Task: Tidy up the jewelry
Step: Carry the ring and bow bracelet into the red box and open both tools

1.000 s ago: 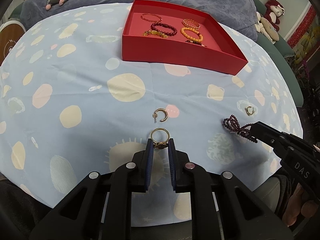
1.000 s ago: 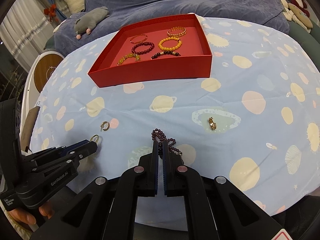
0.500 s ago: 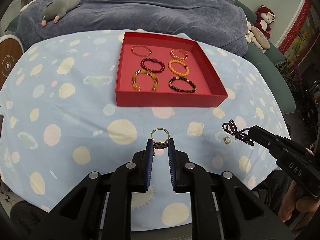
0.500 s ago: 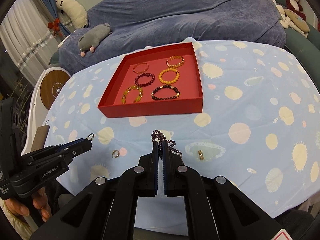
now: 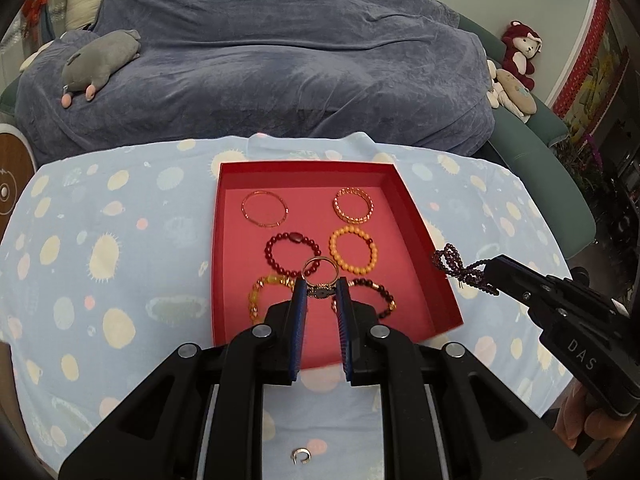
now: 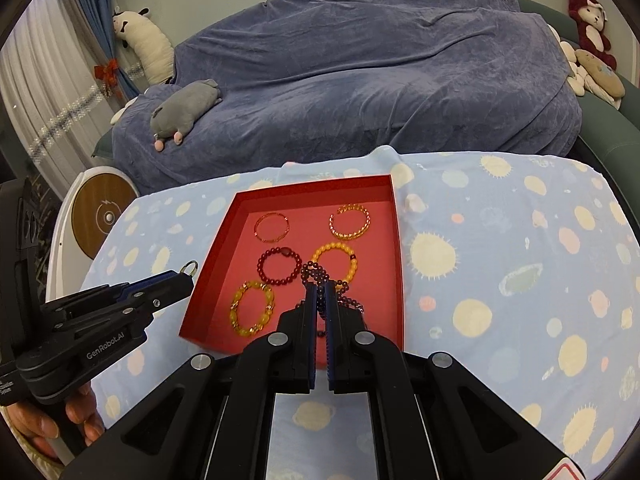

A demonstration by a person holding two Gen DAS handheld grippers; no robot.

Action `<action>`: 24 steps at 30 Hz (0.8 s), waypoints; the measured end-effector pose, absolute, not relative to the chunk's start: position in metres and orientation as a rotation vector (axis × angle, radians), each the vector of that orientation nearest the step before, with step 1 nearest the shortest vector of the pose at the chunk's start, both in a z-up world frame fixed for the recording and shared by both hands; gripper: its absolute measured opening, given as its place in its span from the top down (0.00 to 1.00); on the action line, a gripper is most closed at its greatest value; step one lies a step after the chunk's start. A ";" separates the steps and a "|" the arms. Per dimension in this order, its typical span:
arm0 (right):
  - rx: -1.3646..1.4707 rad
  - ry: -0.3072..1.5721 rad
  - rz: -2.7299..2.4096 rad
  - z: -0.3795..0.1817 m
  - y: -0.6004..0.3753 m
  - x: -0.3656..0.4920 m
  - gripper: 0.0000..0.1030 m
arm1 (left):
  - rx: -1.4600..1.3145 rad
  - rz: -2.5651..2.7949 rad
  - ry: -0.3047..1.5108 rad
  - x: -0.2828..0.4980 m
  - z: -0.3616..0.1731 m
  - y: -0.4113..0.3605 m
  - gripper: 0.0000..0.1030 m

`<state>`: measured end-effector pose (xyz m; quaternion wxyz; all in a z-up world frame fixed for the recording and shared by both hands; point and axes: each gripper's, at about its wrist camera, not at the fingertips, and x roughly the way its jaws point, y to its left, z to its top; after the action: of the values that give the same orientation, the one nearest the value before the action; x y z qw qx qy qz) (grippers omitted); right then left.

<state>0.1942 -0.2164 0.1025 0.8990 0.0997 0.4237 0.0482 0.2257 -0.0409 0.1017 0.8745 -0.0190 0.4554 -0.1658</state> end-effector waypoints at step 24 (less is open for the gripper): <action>0.180 1.011 0.045 0.007 -0.216 0.302 0.95 | -0.034 -0.247 1.088 0.335 0.010 -0.048 0.86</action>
<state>0.3015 -0.2165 0.0071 0.8708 0.0859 0.4837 0.0213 0.3355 -0.0475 0.0101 0.8482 -0.0163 0.5163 -0.1171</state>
